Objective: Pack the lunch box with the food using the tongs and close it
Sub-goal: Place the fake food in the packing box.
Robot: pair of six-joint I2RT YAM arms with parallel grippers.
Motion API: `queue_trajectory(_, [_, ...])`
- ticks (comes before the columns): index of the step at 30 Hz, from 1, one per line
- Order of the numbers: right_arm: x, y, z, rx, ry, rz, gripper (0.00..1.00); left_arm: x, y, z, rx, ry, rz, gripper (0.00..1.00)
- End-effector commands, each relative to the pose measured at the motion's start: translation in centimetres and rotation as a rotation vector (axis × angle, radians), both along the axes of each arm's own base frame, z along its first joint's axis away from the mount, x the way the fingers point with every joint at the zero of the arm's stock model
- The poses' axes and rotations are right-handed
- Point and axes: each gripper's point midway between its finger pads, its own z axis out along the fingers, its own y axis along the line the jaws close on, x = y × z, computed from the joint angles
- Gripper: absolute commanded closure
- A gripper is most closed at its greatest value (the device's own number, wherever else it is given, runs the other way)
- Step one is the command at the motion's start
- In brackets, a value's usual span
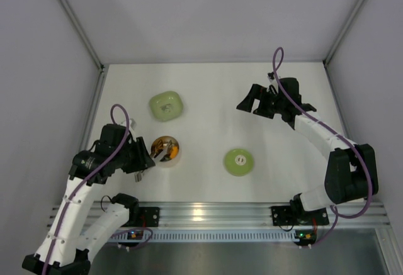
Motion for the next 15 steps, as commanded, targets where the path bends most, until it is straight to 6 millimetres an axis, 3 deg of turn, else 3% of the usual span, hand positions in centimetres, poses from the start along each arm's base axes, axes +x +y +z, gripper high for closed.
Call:
queue_trajectory(1, [-0.1,0.2,1.3,-0.001,-0.039,0.016,0.00,1.8,-0.3,2.3,-0.026,-0.094,0.023,0.57])
queue_trajectory(10, [0.0,0.2,2.3,0.001,-0.061,0.024,0.01,4.0,-0.5,7.3,-0.031,-0.220,0.015,0.58])
queue_trajectory(15, [-0.1,0.3,2.7,0.005,-0.072,0.028,0.00,7.3,-2.8,9.0,-0.114,-0.263,-0.011,0.58])
